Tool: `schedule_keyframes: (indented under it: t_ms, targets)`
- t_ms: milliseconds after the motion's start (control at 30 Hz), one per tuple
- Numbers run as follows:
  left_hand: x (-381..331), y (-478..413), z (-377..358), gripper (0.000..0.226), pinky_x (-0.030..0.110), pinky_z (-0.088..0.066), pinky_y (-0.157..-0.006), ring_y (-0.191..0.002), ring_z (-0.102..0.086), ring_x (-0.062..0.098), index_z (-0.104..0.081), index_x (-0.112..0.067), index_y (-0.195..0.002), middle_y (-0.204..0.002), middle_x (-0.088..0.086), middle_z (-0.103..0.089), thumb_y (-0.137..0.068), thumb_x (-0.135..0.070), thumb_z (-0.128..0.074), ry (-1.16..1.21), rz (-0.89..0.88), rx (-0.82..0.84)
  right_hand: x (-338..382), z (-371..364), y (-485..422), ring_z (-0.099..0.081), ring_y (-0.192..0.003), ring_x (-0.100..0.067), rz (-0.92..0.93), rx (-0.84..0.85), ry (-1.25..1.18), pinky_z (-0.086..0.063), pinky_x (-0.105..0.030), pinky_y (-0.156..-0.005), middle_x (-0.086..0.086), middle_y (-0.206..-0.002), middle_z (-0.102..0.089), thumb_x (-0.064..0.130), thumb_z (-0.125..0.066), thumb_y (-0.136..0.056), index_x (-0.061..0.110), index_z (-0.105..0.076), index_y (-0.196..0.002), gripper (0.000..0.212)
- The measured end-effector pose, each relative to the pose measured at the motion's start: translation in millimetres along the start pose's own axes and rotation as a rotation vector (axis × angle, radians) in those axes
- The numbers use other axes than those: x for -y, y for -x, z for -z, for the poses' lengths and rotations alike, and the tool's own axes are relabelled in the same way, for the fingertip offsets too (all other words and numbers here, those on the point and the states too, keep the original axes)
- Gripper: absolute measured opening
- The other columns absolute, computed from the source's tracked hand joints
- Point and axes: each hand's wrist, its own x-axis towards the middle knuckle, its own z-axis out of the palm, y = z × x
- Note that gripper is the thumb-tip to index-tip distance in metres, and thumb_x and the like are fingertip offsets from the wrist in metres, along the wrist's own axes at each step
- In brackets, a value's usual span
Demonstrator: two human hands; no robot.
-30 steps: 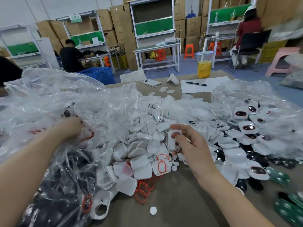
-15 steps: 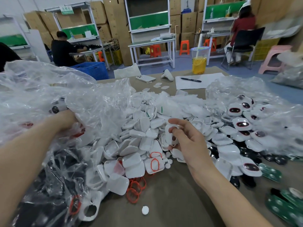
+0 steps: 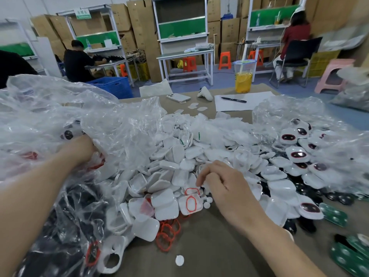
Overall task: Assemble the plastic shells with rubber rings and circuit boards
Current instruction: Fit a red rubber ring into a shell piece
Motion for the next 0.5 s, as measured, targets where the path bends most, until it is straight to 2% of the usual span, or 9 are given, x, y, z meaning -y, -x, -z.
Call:
schedule_keyframes:
  t_ms: [67,100,167,233,300,367,433,467,500]
  targets:
    - [-1.6,8.7,1.9,0.025,0.039,-0.051,-0.093,-0.11,-0.061,0.036,-0.062,0.007,-0.113,-0.121,0.024,-0.063,-0.099,0.001,-0.043,-0.014,0.005,-0.017,-1.2,-4.5,4.8,-0.056,-0.081,-0.005,0.048,0.084,0.292,-0.038,-0.02,-0.066,0.018,-0.091,-0.052,0.057,-0.032,-0.084,0.034,-0.061,-0.085,0.037]
    - [-4.4,13.8,3.9,0.024,0.042,-0.05,-0.097,-0.109,-0.06,0.038,-0.061,0.007,-0.11,-0.121,0.025,-0.062,-0.097,-0.001,-0.042,0.005,0.008,-0.046,-1.0,-6.6,6.4,-0.056,-0.085,-0.005,0.048,0.12,0.427,-0.038,-0.023,-0.068,0.019,-0.096,-0.051,0.063,-0.034,-0.086,0.037,-0.06,-0.096,0.038]
    - [-10.7,24.4,8.9,0.027,0.05,-0.048,-0.098,-0.111,-0.057,0.044,-0.059,0.003,-0.115,-0.125,0.027,-0.057,-0.095,-0.006,-0.043,0.053,-0.02,-0.217,-0.6,-8.5,8.3,-0.058,-0.099,-0.006,0.02,0.193,0.598,-0.04,-0.027,-0.075,0.019,-0.113,-0.048,0.065,-0.037,-0.09,0.044,-0.053,-0.122,0.041]
    - [-20.7,43.6,11.6,0.036,0.053,-0.044,-0.098,-0.115,-0.055,0.045,-0.06,-0.007,-0.127,-0.131,0.023,-0.055,-0.096,-0.007,-0.043,0.124,-0.121,-0.465,-0.9,-7.6,9.6,-0.058,-0.108,-0.01,0.012,0.258,0.666,-0.041,-0.03,-0.078,0.017,-0.122,-0.045,0.064,-0.037,-0.094,0.045,-0.043,-0.136,0.046]
    - [-35.0,75.0,12.7,0.034,0.049,-0.046,-0.096,-0.11,-0.058,0.037,-0.061,-0.007,-0.128,-0.125,0.02,-0.061,-0.099,-0.006,-0.044,0.191,-0.339,-0.588,-1.2,-6.1,10.1,-0.059,-0.108,-0.011,0.029,0.279,0.722,-0.039,-0.031,-0.074,0.016,-0.124,-0.043,0.062,-0.036,-0.097,0.045,-0.04,-0.139,0.046]
    - [-47.9,112.3,8.8,0.029,0.033,-0.047,-0.091,-0.098,-0.059,0.018,-0.064,-0.012,-0.124,-0.114,0.008,-0.066,-0.1,-0.01,-0.048,0.24,-0.595,-0.486,-1.1,-5.3,10.8,-0.06,-0.103,-0.013,0.043,0.278,0.743,-0.038,-0.031,-0.069,0.015,-0.122,-0.043,0.058,-0.034,-0.1,0.045,-0.041,-0.136,0.04]
    - [-51.9,156.6,-0.2,0.024,0.019,-0.046,-0.084,-0.09,-0.057,0.001,-0.065,-0.026,-0.117,-0.102,-0.015,-0.063,-0.099,-0.024,-0.049,0.238,-0.826,-0.248,-0.5,-5.0,11.3,-0.059,-0.097,-0.013,0.055,0.267,0.749,-0.036,-0.031,-0.066,0.013,-0.113,-0.042,0.055,-0.034,-0.101,0.044,-0.044,-0.129,0.031]
    - [-50.3,177.6,-8.4,0.022,0.015,-0.044,-0.083,-0.09,-0.056,-0.002,-0.065,-0.032,-0.113,-0.097,-0.023,-0.059,-0.099,-0.032,-0.048,0.205,-0.936,-0.146,-0.8,-4.8,11.5,-0.059,-0.094,-0.013,0.064,0.258,0.754,-0.036,-0.03,-0.064,0.012,-0.107,-0.04,0.054,-0.035,-0.102,0.043,-0.046,-0.124,0.027]
    - [-47.3,195.8,-17.7,0.02,0.014,-0.043,-0.083,-0.091,-0.054,-0.003,-0.064,-0.035,-0.109,-0.094,-0.025,-0.057,-0.099,-0.039,-0.048,0.143,-1.038,-0.081,-1.3,-4.7,11.4,-0.058,-0.092,-0.013,0.069,0.252,0.758,-0.036,-0.031,-0.063,0.013,-0.101,-0.037,0.053,-0.036,-0.102,0.041,-0.046,-0.12,0.025]
